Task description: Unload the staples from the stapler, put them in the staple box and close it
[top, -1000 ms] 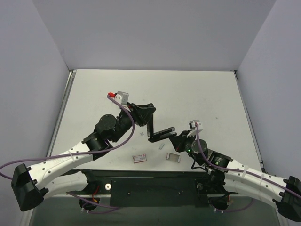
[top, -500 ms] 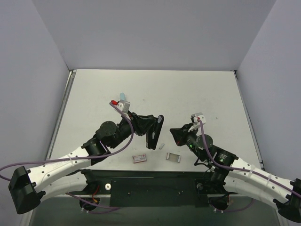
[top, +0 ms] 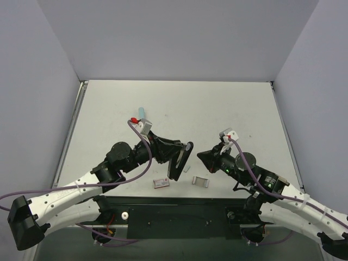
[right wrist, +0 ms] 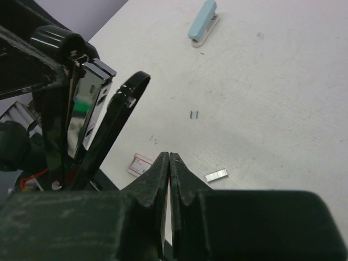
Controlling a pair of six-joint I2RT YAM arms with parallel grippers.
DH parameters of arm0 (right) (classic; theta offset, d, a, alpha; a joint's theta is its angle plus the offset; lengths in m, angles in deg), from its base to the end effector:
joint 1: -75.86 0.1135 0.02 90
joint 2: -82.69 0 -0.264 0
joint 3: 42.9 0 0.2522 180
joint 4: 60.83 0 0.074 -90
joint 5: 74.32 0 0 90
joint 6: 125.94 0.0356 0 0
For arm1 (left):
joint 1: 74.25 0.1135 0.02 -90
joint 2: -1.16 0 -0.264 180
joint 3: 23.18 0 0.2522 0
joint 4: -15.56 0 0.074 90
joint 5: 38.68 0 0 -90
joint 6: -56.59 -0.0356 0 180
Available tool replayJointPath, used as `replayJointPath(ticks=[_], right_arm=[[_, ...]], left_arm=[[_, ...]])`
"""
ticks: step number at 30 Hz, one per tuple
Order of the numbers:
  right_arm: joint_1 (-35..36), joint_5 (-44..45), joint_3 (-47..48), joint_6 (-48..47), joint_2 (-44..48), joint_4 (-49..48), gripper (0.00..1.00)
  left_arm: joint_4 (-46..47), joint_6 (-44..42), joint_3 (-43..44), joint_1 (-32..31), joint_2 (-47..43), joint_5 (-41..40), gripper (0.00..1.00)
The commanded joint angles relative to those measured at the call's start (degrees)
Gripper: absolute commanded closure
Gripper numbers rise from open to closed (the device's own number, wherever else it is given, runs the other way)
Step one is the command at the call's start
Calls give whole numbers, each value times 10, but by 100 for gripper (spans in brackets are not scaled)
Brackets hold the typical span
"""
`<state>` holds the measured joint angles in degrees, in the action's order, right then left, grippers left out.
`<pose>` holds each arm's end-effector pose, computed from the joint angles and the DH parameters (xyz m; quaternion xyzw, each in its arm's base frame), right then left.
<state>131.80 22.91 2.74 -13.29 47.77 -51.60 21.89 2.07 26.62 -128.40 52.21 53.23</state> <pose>0.0937 0.1305 0.3144 -0.1562 0.6802 0.4187 0.5811 0.1251 -0.1752 0.3230 0.1216 0.6640 -0.5279 0.5153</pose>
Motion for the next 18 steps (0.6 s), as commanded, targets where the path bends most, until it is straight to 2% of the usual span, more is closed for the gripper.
replayJointPath(ticks=[1, 4, 9, 18], right_arm=[[-3, -100, 66, -45, 14, 92, 100], [-5, -154, 98, -67, 17, 150, 100], [-7, -237, 133, -82, 22, 192, 100], [-7, -329, 175, -96, -30, 192, 100]], left_arm=[[66, 1, 18, -2, -22, 89, 100], [66, 1, 17, -2, -31, 131, 100], [90, 3, 10, -2, -44, 200, 100], [114, 12, 10, -3, -38, 298, 100]])
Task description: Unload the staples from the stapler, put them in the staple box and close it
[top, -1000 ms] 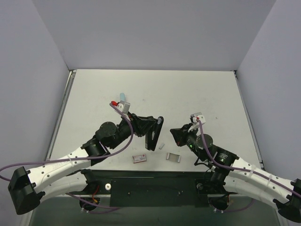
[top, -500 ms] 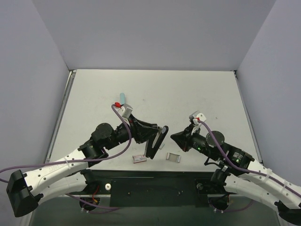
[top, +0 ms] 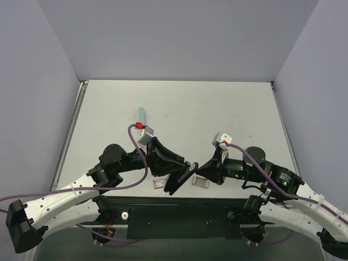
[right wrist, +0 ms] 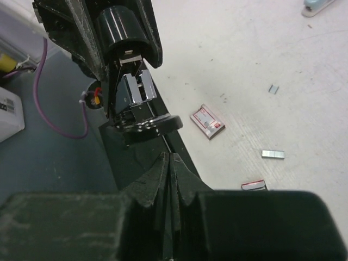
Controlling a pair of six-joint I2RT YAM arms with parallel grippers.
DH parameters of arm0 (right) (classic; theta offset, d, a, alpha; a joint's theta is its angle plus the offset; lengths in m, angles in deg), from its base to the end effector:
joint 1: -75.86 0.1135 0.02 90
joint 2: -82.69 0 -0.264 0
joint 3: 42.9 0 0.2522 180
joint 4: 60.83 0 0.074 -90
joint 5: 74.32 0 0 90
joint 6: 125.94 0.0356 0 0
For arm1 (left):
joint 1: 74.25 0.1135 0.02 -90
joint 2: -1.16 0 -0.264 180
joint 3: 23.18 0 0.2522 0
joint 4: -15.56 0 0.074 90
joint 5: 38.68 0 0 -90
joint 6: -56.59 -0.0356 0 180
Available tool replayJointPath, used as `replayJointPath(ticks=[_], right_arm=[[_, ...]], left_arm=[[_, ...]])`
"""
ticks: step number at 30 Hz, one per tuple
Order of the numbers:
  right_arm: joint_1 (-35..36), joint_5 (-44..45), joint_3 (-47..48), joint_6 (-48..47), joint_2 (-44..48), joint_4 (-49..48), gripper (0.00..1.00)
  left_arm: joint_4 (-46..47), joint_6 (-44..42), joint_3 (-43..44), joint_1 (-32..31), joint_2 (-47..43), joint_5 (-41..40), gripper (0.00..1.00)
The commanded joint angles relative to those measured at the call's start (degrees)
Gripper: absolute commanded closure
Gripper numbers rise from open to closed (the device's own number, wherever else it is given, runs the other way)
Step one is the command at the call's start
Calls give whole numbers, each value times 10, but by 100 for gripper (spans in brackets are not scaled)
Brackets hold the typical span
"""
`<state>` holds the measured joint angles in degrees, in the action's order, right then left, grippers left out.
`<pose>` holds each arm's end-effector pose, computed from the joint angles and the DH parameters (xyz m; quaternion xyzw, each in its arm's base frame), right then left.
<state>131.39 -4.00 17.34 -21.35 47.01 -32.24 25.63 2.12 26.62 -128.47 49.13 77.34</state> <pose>0.0706 0.1240 0.3647 -0.3612 0.6345 0.4882 0.4781 0.1037 -0.1706 0.3395 0.2722 0.5773 -0.6344 0.4361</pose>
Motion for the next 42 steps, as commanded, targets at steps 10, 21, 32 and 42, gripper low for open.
replayJointPath(ticks=[10, 21, 32, 42], right_arm=[[-2, -156, 63, 0, -98, -71, 100], [2, -178, 93, -7, -175, -128, 100], [-3, -188, 119, -51, -194, -107, 100], [-63, -110, -7, -17, -71, -89, 100]], left_arm=[[60, -2, 12, -7, 22, 76, 100], [89, -9, 20, -26, 91, 137, 100], [41, -52, 38, -53, 107, 135, 100], [-71, -78, 82, -54, 78, -66, 100]])
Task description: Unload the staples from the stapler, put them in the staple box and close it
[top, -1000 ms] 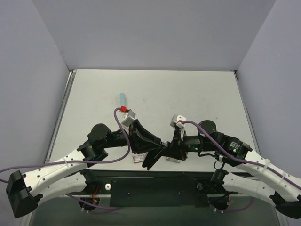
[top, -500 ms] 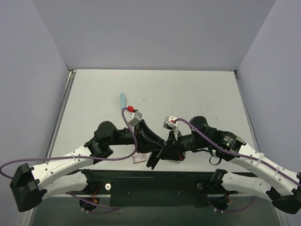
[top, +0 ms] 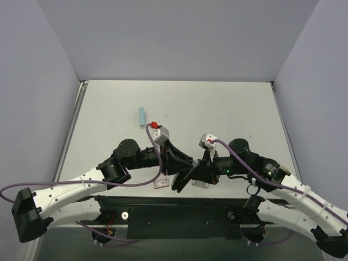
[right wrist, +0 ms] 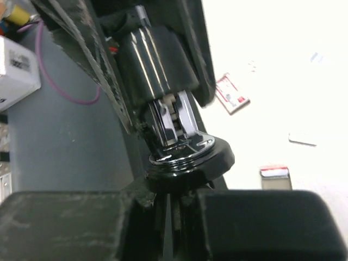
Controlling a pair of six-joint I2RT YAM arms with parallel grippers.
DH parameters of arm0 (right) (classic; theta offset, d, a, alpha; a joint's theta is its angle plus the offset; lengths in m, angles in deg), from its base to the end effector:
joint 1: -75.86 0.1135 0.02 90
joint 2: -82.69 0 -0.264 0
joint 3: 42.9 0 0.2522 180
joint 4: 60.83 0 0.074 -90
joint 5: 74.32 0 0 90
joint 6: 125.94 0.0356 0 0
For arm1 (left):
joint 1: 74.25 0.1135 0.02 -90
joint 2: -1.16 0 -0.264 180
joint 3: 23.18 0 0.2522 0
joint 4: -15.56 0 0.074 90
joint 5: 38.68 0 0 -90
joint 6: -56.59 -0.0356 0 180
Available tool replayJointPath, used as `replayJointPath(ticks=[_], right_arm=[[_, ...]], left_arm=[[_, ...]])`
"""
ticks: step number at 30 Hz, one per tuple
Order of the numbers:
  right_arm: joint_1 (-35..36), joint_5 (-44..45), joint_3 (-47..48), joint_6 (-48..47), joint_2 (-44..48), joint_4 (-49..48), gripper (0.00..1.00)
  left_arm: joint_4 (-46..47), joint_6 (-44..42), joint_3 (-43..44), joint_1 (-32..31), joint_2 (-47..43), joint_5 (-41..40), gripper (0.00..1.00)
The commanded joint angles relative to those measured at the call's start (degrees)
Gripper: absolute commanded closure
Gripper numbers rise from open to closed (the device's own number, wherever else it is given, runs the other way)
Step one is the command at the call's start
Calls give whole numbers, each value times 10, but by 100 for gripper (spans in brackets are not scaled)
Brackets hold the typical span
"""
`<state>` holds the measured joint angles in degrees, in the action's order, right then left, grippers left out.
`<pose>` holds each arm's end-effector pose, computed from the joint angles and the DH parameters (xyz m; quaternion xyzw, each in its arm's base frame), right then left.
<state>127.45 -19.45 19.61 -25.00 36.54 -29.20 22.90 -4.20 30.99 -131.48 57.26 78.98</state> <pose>0.0949 0.1527 0.3478 -0.4349 0.6469 0.5053 0.3701 0.1105 -0.2022 0.3341 0.3297 0.5912 -0.6091 0.4132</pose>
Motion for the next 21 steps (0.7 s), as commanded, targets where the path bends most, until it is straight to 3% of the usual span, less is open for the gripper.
replayJointPath(ticks=[1, 10, 13, 21], right_arm=[[-31, 53, -46, 22, 47, -111, 100], [-40, 187, -121, 89, 151, -99, 100], [-40, 220, -139, 109, 153, -106, 100], [-40, 246, -165, 151, 125, -146, 100]], left_arm=[[-53, -14, 47, -24, -8, -122, 100], [-181, -59, 125, -14, 28, -423, 100], [-193, -82, 166, 4, 69, -457, 100], [-253, -78, 279, 135, 201, -441, 100]])
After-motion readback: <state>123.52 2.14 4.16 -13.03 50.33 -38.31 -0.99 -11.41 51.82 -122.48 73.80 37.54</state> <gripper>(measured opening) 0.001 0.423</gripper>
